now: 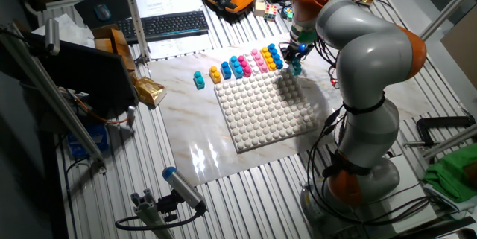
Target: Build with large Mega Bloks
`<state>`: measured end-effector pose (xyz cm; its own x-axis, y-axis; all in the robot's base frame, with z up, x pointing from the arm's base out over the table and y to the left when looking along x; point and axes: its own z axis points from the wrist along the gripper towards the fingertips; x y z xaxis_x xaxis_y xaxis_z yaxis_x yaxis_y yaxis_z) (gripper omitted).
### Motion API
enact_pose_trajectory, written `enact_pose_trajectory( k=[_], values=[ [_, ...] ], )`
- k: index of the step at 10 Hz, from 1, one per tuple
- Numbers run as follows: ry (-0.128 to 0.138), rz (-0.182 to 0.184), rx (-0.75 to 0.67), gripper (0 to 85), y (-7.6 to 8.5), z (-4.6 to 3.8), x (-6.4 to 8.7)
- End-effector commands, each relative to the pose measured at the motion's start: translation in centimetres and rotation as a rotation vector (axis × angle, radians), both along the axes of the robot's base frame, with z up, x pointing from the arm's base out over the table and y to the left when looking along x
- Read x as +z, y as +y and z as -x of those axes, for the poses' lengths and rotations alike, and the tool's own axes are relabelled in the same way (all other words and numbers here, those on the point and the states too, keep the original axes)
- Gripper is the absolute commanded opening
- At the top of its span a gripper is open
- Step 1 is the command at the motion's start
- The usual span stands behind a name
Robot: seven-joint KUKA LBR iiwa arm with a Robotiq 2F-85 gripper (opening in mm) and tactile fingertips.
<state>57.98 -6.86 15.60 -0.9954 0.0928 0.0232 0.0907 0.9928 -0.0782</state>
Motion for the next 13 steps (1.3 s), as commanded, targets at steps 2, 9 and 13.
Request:
enact_pose_trajectory(
  k=[2,9,13],
  values=[
    [-0.006,0.004,0.009,0.7,0.0,-0.01,0.0],
    [0.053,-0.015,0.062,0.7,0.0,-0.04,0.0],
    [0.042,-0.013,0.056,0.7,0.6,1.54,0.1]
  ],
)
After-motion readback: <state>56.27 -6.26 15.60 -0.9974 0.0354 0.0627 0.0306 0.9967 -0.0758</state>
